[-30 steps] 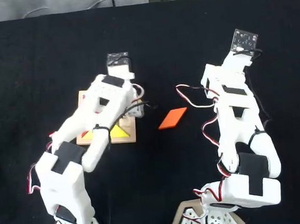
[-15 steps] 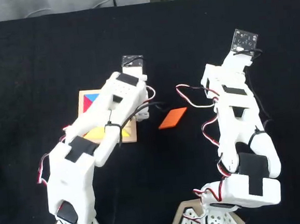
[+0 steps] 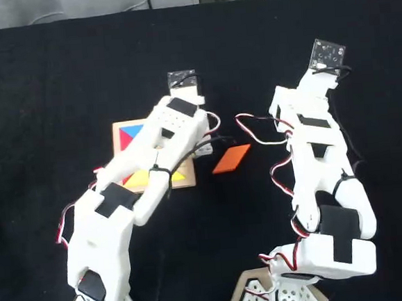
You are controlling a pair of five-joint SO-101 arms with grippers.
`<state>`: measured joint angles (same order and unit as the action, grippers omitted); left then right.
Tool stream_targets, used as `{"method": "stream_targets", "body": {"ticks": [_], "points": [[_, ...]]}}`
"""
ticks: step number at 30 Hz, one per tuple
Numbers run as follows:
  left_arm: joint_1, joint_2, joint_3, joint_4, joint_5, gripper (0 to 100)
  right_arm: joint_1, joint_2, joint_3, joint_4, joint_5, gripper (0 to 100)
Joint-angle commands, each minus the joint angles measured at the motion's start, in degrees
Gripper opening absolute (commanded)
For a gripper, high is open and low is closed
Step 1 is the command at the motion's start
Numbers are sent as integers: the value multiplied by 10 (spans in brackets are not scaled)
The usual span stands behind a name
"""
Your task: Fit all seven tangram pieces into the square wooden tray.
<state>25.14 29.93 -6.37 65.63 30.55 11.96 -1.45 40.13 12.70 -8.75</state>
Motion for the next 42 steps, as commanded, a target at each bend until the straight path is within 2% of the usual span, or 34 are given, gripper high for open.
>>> {"method": "stream_targets", "body": {"ticks": [1, 7, 14, 22, 25, 31, 34, 37, 39, 42], "points": [[22, -5, -37, -25, 6, 42, -11, -7, -34, -7, 5, 12], [22, -11, -37, -25, 4, 50, -10, -7, -34, -7, 5, 12], [24, -11, -47, 3, 4, 266, -10, -7, -34, -7, 4, 14], [24, -12, -107, 102, 0, 264, -10, -7, -34, -7, 4, 15], [25, -38, -138, 178, -39, 263, -10, -6, -33, -7, 3, 15], [-16, -225, -157, 298, -125, 263, -10, -3, -32, -7, 3, 15], [-85, -368, -102, 301, -156, 263, -18, -3, -31, -7, 4, 15], [-179, -509, 14, 263, -169, 263, -28, -2, -30, -7, 5, 15], [-241, -591, 135, 204, -170, 263, -30, -2, -30, -7, 5, 15], [-318, -702, 349, 64, -170, 263, -31, -2, -29, -7, 5, 15]]}}
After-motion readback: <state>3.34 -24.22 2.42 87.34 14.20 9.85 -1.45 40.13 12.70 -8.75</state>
